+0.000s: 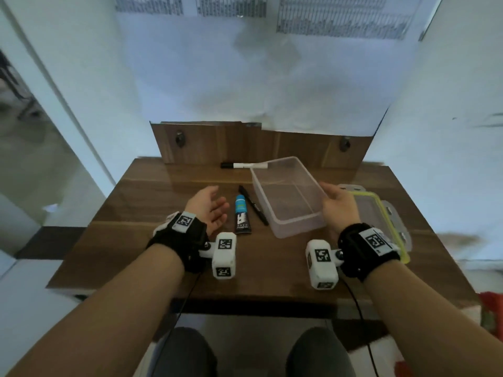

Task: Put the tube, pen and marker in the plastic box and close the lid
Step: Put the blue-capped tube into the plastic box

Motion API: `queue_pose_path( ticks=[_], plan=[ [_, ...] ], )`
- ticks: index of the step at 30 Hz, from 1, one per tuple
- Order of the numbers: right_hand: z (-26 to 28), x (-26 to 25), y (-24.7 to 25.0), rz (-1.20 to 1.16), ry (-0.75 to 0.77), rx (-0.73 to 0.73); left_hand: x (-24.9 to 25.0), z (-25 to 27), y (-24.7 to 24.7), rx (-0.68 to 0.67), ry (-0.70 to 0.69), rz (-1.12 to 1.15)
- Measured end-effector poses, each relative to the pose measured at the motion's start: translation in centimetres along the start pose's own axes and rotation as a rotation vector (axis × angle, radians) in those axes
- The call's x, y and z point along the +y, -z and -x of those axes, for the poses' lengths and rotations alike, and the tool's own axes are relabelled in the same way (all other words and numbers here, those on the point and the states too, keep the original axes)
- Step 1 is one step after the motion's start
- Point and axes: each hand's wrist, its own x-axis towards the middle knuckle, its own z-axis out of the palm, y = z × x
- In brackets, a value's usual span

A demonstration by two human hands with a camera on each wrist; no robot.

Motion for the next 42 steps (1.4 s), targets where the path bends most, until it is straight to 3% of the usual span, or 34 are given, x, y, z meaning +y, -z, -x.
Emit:
queue_pose_path(
  ticks=[12,15,19,23,26,29,31,34,37,42],
  plan=[
    [8.1,1.5,0.1,-0.114,-0.032,0.094,0.4,0.7,1.2,-0.004,-0.112,-0.242],
    [8.7,2.4,0.8,-0.13,-0.01,0.076,-0.1,0.3,0.2,-0.027,-0.176,-0.466],
    [8.9,3.0,1.5,-0.129,0.025,0.02,-1.1,-0.7,-0.9,0.042,-0.463,-1.127],
    [9.0,3.2,1.7,-0.068,0.094,-0.065,-1.6,0.0,-2.4,0.082,-0.494,-1.395],
    [8.8,3.5,1.9,-0.063,0.12,-0.084,-1.6,0.0,-3.1,0.099,-0.479,-1.427],
    [8.8,3.6,2.0,-0.066,0.143,-0.092,-0.8,0.8,-3.2,0.069,-0.492,-1.197],
    [8.9,3.6,2.0,-0.075,0.141,-0.095,0.1,1.6,-3.5,0.048,-0.586,-0.992],
    [8.8,3.6,1.7,-0.033,0.144,-0.085,0.5,3.5,-4.5,-0.139,-0.649,-0.815],
    [8.8,3.8,1.6,0.0,0.145,-0.056,-0.7,5.5,-6.5,-0.314,-0.701,-1.052],
    [8.9,3.9,1.6,0.024,0.143,-0.045,-2.2,5.3,-9.2,-0.372,-0.747,-1.472]
  ],
)
